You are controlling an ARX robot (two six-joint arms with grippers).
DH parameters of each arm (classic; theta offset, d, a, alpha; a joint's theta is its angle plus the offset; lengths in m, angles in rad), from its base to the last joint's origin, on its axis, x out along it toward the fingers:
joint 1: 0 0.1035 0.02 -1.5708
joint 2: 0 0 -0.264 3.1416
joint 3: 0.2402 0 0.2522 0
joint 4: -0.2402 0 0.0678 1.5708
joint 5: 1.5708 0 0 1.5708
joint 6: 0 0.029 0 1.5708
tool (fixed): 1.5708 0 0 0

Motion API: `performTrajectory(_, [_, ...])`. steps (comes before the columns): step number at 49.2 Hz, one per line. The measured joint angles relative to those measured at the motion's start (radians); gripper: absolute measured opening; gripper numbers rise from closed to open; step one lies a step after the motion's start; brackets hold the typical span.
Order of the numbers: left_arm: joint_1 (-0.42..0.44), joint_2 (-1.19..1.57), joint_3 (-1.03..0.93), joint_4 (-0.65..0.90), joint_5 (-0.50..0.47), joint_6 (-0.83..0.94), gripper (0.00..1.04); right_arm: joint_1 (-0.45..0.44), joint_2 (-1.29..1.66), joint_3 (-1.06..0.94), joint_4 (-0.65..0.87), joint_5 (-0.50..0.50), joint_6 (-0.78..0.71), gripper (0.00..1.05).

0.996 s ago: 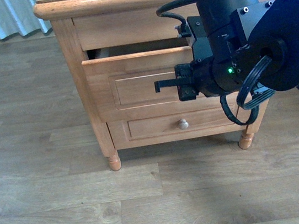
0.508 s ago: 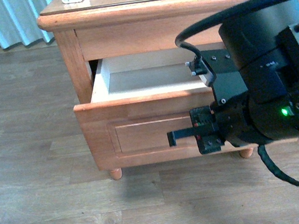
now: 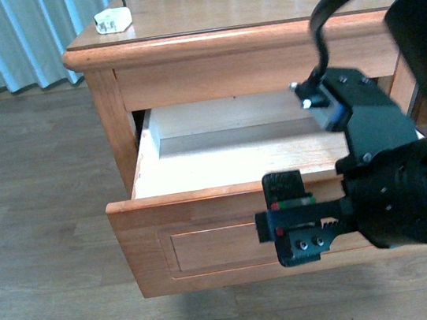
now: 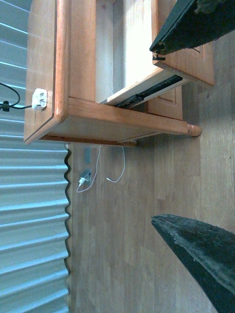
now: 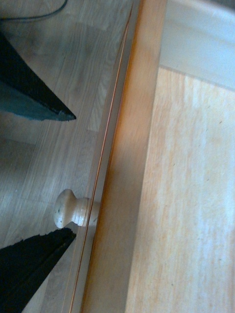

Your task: Put charger into drawer

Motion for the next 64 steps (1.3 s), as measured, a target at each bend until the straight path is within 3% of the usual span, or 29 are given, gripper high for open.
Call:
performTrajectory(8, [0.000,0.000,0.000,0.000,0.000,0.000,0.99,-0.071,-0.184,-0.024,-0.083,-0.048,-0.008,0.99])
performTrajectory(19, [0.000,0.000,0.000,0.000,0.000,0.000,0.99,-0.188,-0.433,-0.044,-0.212,-0.164,-0.073,0.97])
performTrajectory(25, [0.000,0.000,0.000,0.000,0.000,0.000,0.99,-0.248,-0.566,-0.074,-0.222,-0.167,-0.141,0.97])
performTrajectory(37, [0.000,0.000,0.000,0.000,0.000,0.000,0.99,-0.370,-0.806,-0.121,-0.315,-0.266,-0.227,0.97])
performTrajectory(54, [0.000,0.000,0.000,0.000,0.000,0.000,0.99,-0.678,-1.133,-0.222,-0.506,-0.481,-0.253,0.97])
performTrajectory(64, [0.000,0.000,0.000,0.000,0.000,0.000,0.99,-0.712,-1.166,-0.237,-0.509,-0.479,-0.253,0.97])
